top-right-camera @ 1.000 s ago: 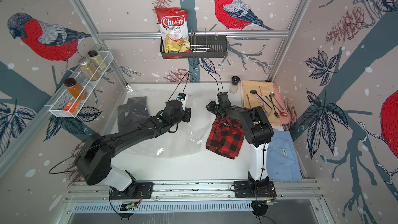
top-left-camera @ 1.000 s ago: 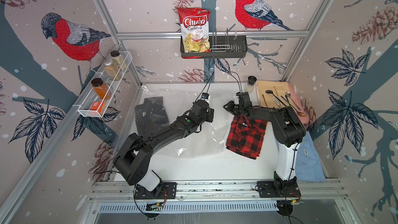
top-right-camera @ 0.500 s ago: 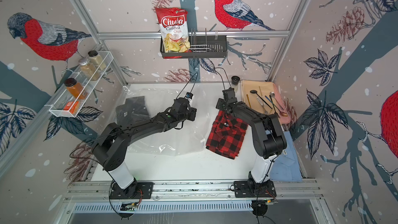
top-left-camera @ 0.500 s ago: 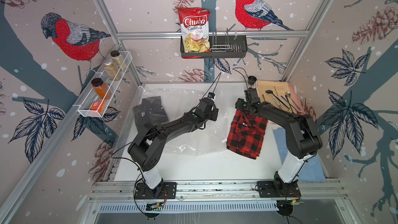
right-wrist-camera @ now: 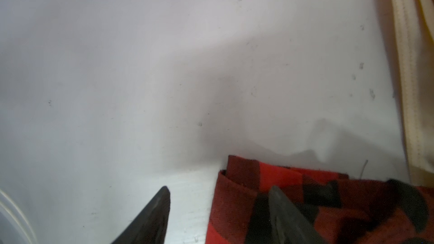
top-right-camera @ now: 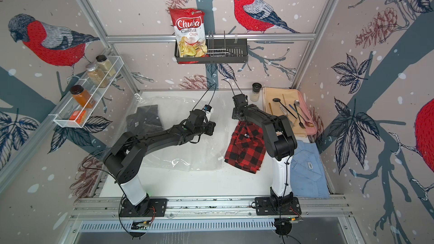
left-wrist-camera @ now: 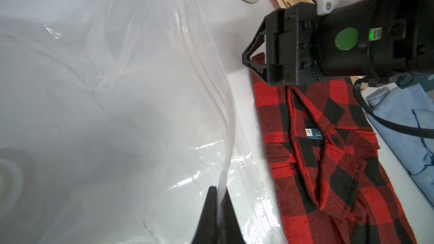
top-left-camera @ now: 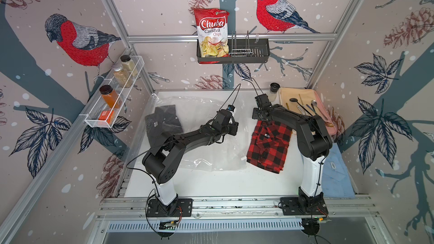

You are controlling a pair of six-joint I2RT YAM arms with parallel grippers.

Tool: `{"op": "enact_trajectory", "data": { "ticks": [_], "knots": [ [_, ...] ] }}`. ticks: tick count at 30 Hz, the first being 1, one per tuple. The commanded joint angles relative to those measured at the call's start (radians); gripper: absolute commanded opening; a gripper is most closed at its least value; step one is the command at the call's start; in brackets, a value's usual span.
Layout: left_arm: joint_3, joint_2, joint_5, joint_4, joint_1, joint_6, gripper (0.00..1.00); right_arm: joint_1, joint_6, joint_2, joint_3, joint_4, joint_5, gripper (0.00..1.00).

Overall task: Place the folded shirt into the vacuum bag
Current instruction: Pick up the shirt from the center of the board.

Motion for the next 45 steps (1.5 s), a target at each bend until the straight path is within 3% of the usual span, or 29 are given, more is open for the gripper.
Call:
{"op": "enact_trajectory", "data": {
  "ticks": [1, 7, 10, 12, 19, 23, 30, 36, 45],
  "knots": [
    [-0.008, 0.006, 0.030, 0.032, 0.007, -0.014, 0.00, 0.001, -0.002, 0.025, 0.009, -0.056, 0.070, 0.68],
    [-0.007, 0.010, 0.054, 0.040, 0.013, -0.018, 0.00, -0.005, -0.001, 0.090, 0.004, -0.053, 0.042, 0.67],
    [-0.003, 0.004, 0.068, 0.039, 0.014, -0.022, 0.00, -0.006, -0.006, 0.113, -0.002, -0.054, 0.017, 0.62],
    [-0.004, -0.002, 0.079, 0.037, 0.014, -0.024, 0.00, -0.005, -0.009, 0.111, -0.019, -0.040, 0.006, 0.55],
    [-0.005, -0.004, 0.119, 0.036, 0.014, -0.040, 0.00, -0.011, -0.025, 0.048, -0.090, 0.026, -0.030, 0.13],
    [-0.006, -0.004, 0.148, 0.034, 0.014, -0.056, 0.00, -0.019, -0.029, -0.031, -0.157, 0.096, -0.061, 0.00],
    [-0.010, -0.007, 0.186, 0.029, 0.003, -0.084, 0.00, -0.049, -0.022, -0.263, -0.336, 0.283, -0.152, 0.00],
    [-0.010, 0.000, 0.203, 0.037, -0.024, -0.107, 0.00, -0.113, 0.017, -0.430, -0.514, 0.502, -0.384, 0.00],
    [-0.018, 0.002, 0.234, 0.052, -0.059, -0.137, 0.00, -0.129, 0.033, -0.551, -0.637, 0.716, -0.564, 0.00]
  ]
}}
